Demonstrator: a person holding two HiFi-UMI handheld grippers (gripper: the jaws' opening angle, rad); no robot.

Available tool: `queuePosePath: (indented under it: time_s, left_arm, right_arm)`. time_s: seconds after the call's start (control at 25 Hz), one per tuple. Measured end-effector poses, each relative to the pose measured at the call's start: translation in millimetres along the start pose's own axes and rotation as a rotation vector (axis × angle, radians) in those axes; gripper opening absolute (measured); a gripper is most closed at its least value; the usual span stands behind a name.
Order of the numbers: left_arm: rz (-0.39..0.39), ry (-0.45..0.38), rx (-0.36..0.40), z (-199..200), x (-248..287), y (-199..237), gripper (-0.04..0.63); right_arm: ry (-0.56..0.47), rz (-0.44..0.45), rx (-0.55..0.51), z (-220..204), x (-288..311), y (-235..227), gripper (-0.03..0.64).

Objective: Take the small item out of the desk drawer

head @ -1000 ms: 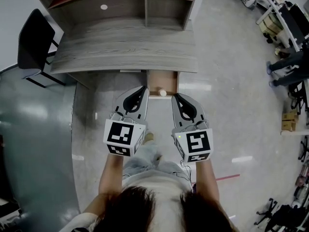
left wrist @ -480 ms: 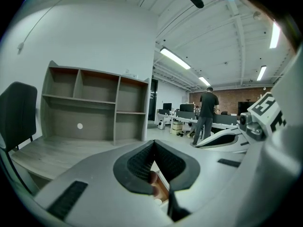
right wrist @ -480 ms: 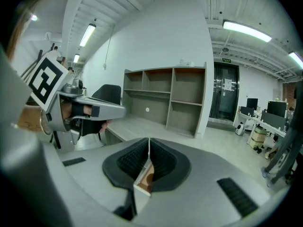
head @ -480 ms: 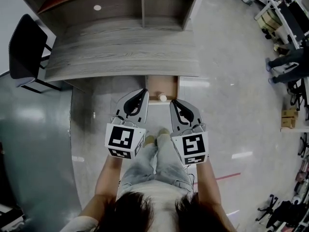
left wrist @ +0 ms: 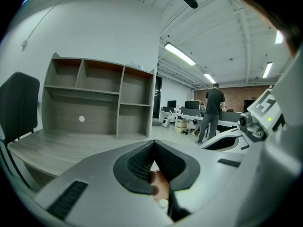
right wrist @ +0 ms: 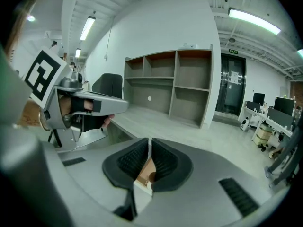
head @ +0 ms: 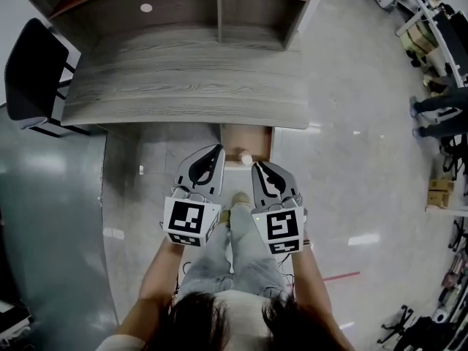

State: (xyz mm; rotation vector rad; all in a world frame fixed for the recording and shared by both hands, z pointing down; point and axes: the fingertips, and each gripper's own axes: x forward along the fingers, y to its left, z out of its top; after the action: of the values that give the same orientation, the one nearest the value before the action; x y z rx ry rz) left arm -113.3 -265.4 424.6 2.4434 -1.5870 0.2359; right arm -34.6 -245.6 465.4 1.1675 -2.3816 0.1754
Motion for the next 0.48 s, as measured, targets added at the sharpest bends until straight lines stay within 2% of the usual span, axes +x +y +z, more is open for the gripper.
queuePosePath:
  time_s: [0.48]
  left_arm:
    - [0.039, 0.023, 0.008, -51.7, 40.9, 16.8, 0.014]
  right_arm:
    - [0.084, 0.066, -0.022, -50.3, 58.3, -9.6, 0.031]
